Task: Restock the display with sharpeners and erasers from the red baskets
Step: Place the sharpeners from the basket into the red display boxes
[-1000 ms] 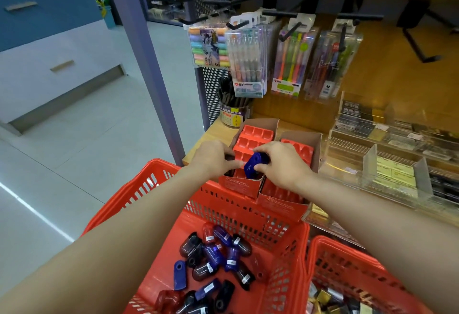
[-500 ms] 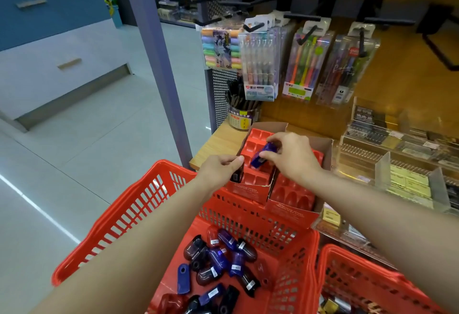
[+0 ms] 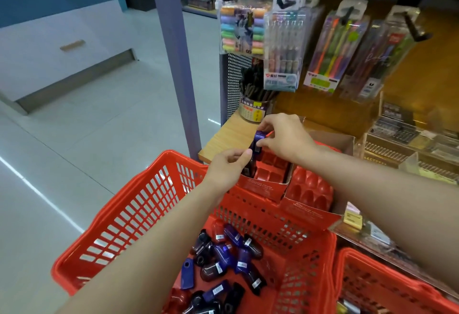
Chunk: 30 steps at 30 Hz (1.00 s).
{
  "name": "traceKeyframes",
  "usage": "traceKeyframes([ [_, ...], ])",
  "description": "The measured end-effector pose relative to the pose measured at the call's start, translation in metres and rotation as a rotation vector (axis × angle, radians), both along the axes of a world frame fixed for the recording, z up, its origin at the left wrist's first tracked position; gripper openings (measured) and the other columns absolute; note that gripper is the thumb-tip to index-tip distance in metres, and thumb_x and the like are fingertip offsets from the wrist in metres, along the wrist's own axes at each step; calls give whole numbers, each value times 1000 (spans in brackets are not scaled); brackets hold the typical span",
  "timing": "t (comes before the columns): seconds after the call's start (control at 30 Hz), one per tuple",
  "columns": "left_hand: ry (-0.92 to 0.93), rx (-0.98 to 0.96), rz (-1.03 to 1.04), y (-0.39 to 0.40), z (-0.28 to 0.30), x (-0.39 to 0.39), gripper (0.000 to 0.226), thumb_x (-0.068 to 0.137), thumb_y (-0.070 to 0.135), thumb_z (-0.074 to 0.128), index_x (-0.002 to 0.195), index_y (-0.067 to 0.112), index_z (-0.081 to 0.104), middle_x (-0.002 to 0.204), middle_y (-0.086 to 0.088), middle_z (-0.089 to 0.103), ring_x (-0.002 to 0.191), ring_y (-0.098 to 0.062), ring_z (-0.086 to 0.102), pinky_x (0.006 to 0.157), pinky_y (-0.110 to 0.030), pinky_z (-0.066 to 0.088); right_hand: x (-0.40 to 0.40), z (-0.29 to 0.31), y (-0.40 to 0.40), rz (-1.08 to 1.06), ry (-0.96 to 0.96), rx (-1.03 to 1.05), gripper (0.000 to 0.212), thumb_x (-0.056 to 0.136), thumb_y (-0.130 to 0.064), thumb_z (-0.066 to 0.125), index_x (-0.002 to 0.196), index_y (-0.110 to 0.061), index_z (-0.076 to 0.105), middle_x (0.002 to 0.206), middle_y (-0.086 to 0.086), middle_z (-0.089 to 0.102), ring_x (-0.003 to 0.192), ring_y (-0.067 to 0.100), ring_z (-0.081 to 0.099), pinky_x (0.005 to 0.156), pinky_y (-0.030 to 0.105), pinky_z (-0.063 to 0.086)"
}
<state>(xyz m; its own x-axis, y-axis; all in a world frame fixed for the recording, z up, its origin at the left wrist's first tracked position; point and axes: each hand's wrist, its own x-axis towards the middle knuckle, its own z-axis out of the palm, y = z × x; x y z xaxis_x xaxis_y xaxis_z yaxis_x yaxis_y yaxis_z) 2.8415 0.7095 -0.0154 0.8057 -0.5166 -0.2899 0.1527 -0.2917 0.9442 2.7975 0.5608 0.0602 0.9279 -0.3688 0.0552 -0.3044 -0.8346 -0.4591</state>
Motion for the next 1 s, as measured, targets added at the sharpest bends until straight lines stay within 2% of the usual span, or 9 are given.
traceKeyframes([
  [0.13,-10,-5,6,-2,0,-3,31,93,50,59,107,26,71,108,3,71,105,-15,63,92,-34,49,-11,-12,-1,-26,-15,28,29,78,-16,82,105,-12,73,106,6,71,97,21,65,89,32,52],
  [0.23,-39,17,5,-3,3,-4,32,92,51,60,107,26,72,106,4,71,104,-14,64,89,-31,50,-18,-22,1,-21,-42,55,30,83,-14,77,113,-12,71,110,5,71,102,19,64,88,22,46],
  [0.43,-69,61,-31,-1,5,-4,38,90,56,60,115,30,71,113,5,69,111,-15,61,94,-34,50,-22,-26,-1,-55,-46,86,33,88,-16,72,120,-16,69,122,0,68,119,18,56,89,14,31],
  [0.5,-104,81,-46,-1,7,-7,34,89,57,61,112,35,72,117,6,67,112,-12,58,92,-31,46,-22,-25,-1,-51,-39,87,33,88,-16,71,121,-16,69,124,1,67,121,19,56,94,18,34],
  [0.6,-184,114,-56,-2,10,-8,36,91,55,58,115,33,72,120,5,67,114,-11,56,89,-25,40,-23,-24,0,-33,-12,77,34,93,-16,66,127,-17,65,129,3,64,123,21,56,101,26,39],
  [0.73,-193,133,-89,2,20,-9,45,99,54,41,122,26,69,112,11,65,105,-7,55,80,-25,41,-30,-21,2,50,85,-27,45,97,-2,53,139,-16,53,141,11,53,129,29,50,105,33,40],
  [0.8,-179,95,-91,3,21,-10,42,101,50,42,126,28,66,116,11,65,109,-8,57,86,-25,42,-35,-20,4,118,119,-78,66,89,12,48,148,-16,40,154,9,36,141,28,36,113,34,32],
  [0.87,-191,105,-90,4,22,-11,35,100,46,48,125,30,66,116,6,65,110,-13,58,88,-26,43,-41,-19,6,136,127,-90,82,81,19,47,153,-19,31,161,3,24,146,23,27,116,33,28],
  [1.0,-158,156,-88,2,23,-11,28,98,40,55,120,29,68,114,-2,64,109,-19,57,92,-32,46,-44,-17,8,181,225,-149,86,81,19,42,154,-23,26,162,-6,19,146,21,26,114,38,34],
])
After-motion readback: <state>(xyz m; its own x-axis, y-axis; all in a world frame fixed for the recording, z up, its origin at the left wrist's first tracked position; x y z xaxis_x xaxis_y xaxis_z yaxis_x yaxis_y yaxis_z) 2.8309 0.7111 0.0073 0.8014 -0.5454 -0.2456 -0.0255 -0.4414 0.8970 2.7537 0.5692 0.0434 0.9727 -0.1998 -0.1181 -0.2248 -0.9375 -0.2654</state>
